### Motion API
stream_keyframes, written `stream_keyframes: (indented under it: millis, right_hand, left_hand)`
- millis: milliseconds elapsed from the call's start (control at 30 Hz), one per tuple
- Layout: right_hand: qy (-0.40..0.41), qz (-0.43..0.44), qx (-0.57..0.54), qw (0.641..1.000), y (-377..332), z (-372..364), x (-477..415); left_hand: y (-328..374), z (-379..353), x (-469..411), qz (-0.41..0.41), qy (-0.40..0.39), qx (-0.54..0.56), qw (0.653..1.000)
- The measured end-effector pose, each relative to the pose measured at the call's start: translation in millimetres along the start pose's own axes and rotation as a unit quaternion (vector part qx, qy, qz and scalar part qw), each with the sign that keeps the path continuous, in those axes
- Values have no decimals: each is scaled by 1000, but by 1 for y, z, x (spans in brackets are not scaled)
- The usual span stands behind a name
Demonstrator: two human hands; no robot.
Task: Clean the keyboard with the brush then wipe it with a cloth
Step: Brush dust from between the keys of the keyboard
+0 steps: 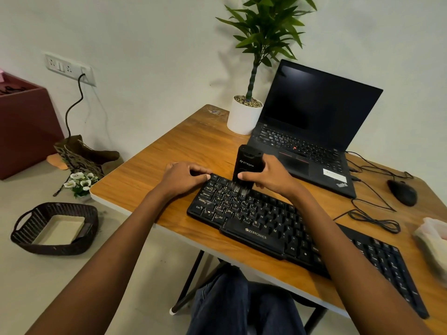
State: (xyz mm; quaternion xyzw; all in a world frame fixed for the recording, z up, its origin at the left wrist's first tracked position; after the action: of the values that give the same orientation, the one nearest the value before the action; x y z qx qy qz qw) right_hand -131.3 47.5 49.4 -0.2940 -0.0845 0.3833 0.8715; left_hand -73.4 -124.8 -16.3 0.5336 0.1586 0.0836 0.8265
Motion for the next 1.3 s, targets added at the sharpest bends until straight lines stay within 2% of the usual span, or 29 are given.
stream_keyframes:
  millis: [100, 200, 333, 533, 667, 867, 967, 1133, 1233, 1300]
  right_hand:
    - [40, -4, 65, 997, 5, 8, 0]
    - [0, -14, 13, 1000, 14, 3, 4]
    - [10, -43, -40, 998, 23, 15, 10]
    - [24, -48, -4, 999, 21, 17, 7]
    - [-7, -49, -50, 998, 24, 11, 13]
    - [32, -50, -7, 998, 19, 22, 21]
    - [0, -45, -41, 998, 19, 16, 27]
    - [53, -76, -7, 996, 34, 29, 37]
    - [25, -90, -43, 995, 41, 27, 46]
    - [38, -102, -22, 994, 43, 32, 50]
  left_hand:
    - [-1, -1, 0, 0, -7, 1, 1000]
    - [-4, -3, -1, 0, -24, 9, 1000]
    - [-9, -5, -3, 6, -31, 28, 999]
    - [-9, -4, -5, 4, -30, 24, 999]
    - [-11, -5, -6, -5, -32, 21, 999]
    - [-15, -6, -8, -3, -35, 29, 999]
    - [-15, -7, -9, -6, -36, 21, 999]
    - [-15, -7, -9, -9, -39, 23, 999]
    - [-13, -6, -8, -13, -34, 23, 999]
    - [-12, -6, -8, -22, -35, 17, 999]
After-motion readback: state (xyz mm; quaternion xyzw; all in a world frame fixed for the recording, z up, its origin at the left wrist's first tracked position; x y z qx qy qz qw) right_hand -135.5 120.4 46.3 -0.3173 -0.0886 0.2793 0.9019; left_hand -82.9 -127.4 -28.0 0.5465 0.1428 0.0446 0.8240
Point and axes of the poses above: each hand's wrist, its own x-axis away from the middle knuckle, its own z-axis out of the back of the hand, y = z × x, the point moved 10 cm from there along -x, towards the middle knuckle, and after that the axes turned 15 degrees about x, right-handed, at the moved point
